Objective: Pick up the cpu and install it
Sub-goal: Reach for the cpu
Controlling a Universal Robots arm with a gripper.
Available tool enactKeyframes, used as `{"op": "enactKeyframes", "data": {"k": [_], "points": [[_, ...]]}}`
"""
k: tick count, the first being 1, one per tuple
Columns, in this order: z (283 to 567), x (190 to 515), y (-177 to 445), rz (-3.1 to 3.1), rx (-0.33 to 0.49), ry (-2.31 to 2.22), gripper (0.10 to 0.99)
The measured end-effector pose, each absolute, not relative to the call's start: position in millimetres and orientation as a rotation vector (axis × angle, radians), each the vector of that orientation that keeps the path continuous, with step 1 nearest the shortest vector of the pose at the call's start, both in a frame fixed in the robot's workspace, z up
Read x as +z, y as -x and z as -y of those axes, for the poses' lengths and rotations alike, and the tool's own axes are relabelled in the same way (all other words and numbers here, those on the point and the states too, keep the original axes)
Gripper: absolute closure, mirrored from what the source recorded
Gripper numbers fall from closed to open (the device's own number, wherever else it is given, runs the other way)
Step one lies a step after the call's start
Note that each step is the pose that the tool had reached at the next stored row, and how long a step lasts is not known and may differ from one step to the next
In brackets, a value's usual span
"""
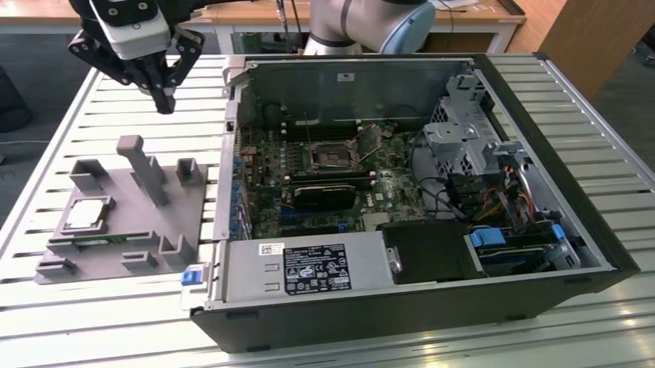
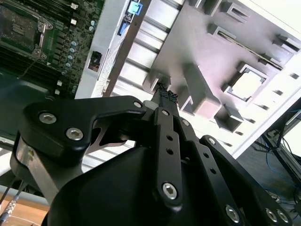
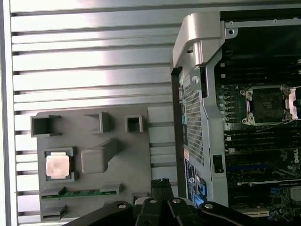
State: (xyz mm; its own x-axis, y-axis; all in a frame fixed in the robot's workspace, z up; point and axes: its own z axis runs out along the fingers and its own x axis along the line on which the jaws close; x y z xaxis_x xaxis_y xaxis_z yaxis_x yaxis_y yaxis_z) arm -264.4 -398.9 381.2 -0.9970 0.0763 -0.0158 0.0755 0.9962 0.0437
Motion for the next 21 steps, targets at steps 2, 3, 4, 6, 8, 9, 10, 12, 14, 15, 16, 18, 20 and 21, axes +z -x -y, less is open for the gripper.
{"op": "enactKeyframes", "data": {"k": [2, 3, 4, 6, 8, 9, 10, 12, 14, 15, 16, 18, 20, 21], "points": [[399, 381, 266, -3.121, 0.067, -0.119, 0.980], [399, 381, 267, -3.121, 0.067, -0.119, 0.980], [399, 381, 268, -3.121, 0.067, -0.119, 0.980], [399, 381, 270, -3.121, 0.067, -0.119, 0.980], [399, 381, 272, -3.121, 0.067, -0.119, 0.980], [399, 381, 273, -3.121, 0.067, -0.119, 0.980], [399, 381, 274, -3.121, 0.067, -0.119, 0.980], [399, 380, 276, -3.121, 0.067, -0.119, 0.980], [399, 380, 277, -3.121, 0.067, -0.119, 0.980], [399, 380, 278, -3.121, 0.067, -0.119, 0.980], [399, 380, 279, -3.121, 0.067, -0.119, 0.980], [399, 380, 281, -3.121, 0.067, -0.119, 0.980], [399, 380, 283, -3.121, 0.067, -0.119, 0.980], [399, 380, 284, -3.121, 0.067, -0.119, 0.980]]}}
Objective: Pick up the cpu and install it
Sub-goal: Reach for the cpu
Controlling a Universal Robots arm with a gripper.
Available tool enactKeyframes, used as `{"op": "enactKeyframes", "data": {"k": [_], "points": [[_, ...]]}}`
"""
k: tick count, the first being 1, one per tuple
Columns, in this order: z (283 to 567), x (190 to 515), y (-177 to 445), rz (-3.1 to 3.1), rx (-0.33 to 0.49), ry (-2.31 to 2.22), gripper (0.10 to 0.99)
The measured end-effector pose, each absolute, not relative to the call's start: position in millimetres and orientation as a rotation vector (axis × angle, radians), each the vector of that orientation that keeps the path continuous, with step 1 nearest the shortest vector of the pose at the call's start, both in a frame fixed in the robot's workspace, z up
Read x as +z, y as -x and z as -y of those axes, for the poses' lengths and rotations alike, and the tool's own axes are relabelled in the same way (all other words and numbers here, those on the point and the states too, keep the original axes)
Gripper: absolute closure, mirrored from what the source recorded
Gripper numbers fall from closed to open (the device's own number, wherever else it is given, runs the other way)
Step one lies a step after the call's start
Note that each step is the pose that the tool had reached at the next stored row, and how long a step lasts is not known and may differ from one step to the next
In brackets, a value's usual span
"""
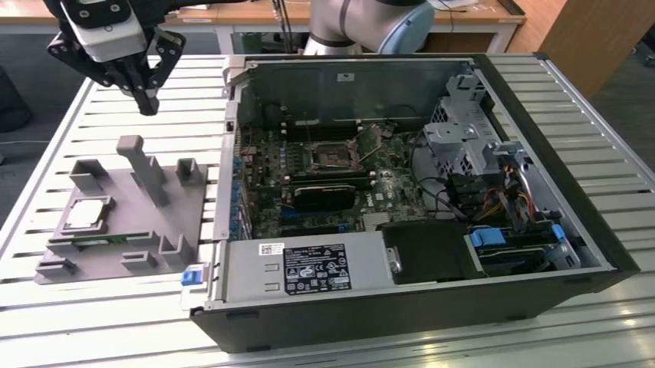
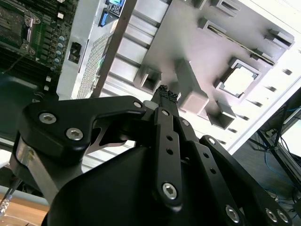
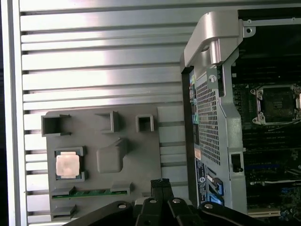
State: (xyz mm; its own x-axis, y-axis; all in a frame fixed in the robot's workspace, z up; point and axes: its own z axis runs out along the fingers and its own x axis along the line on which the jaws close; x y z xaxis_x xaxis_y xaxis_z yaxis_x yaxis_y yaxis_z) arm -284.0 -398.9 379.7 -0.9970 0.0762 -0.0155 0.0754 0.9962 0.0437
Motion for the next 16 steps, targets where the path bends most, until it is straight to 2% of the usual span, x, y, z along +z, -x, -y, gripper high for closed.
{"op": "enactKeyframes", "data": {"k": [16], "points": [[399, 378, 331, -3.122, 0.067, -0.118, 0.980]]}}
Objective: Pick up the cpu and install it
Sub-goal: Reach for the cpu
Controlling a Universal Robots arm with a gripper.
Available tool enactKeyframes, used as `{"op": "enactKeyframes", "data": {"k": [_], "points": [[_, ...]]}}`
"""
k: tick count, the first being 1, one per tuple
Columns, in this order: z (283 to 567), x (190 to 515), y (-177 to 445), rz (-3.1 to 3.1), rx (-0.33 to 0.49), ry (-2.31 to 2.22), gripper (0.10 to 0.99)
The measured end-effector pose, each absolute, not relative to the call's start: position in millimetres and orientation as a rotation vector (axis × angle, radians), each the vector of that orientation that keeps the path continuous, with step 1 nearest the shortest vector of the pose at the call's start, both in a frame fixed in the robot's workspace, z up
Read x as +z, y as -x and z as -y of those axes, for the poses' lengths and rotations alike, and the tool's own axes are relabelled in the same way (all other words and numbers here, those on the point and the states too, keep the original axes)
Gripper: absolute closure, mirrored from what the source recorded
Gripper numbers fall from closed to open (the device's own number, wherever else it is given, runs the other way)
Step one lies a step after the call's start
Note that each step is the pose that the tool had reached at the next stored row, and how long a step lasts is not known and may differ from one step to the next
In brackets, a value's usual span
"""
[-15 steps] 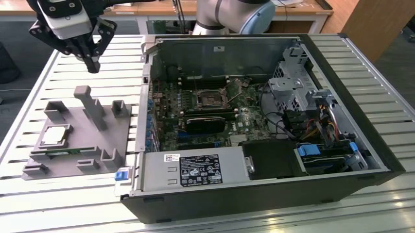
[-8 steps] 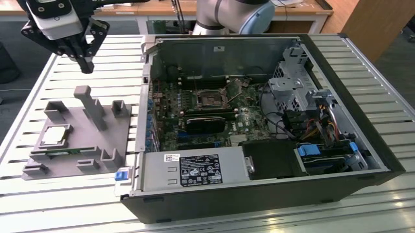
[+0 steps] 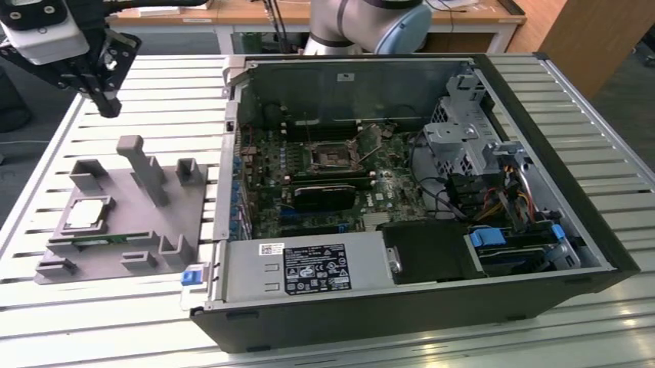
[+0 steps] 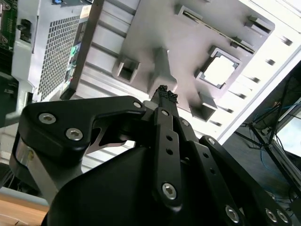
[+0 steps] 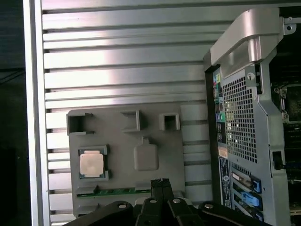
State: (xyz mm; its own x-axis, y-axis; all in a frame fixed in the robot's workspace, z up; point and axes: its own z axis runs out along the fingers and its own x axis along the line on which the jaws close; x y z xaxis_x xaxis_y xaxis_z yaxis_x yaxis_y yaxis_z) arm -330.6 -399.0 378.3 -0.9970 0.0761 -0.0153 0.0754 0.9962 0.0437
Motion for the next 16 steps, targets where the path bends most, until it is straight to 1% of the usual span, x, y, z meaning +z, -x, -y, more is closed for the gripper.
{"op": "enactKeyframes", "data": {"k": [9, 16], "points": [[400, 376, 370, -3.122, 0.067, -0.118, 0.980], [407, 374, 387, -3.122, 0.067, -0.118, 0.980]]}}
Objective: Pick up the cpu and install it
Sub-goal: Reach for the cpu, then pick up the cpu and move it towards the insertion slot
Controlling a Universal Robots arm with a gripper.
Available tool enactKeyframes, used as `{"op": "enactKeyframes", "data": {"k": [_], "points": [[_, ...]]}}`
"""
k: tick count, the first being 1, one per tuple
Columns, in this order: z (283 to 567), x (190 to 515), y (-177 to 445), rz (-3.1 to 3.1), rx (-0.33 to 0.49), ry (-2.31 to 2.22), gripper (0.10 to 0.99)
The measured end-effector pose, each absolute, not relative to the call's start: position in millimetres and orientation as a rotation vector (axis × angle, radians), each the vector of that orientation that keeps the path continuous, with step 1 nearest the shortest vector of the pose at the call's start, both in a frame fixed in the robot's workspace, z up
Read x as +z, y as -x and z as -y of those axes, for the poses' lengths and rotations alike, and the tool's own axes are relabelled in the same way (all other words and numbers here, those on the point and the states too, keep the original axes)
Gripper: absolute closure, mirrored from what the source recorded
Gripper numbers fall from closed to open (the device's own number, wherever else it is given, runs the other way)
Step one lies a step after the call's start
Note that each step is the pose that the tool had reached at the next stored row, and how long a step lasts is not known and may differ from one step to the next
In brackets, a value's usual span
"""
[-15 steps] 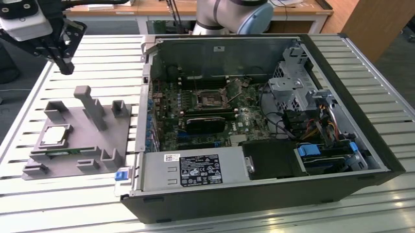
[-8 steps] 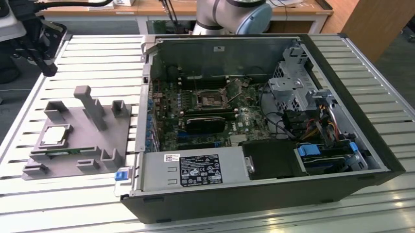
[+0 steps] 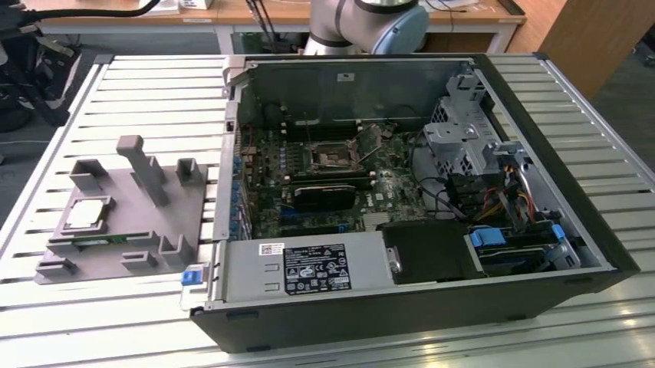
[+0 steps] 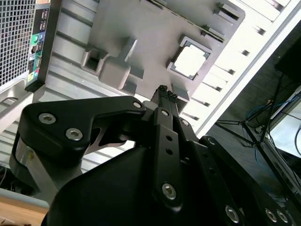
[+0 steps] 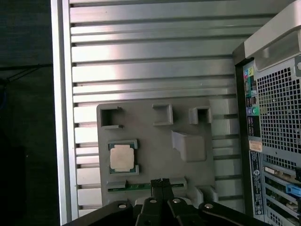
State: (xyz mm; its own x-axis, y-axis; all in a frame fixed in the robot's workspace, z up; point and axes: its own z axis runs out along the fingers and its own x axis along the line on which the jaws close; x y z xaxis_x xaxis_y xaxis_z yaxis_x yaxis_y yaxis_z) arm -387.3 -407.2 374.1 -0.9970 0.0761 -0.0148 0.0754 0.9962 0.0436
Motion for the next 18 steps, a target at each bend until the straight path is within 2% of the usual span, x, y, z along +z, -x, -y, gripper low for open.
{"op": "enactKeyframes", "data": {"k": [18], "points": [[408, 371, 446, -3.125, 0.067, -0.118, 0.980]]}}
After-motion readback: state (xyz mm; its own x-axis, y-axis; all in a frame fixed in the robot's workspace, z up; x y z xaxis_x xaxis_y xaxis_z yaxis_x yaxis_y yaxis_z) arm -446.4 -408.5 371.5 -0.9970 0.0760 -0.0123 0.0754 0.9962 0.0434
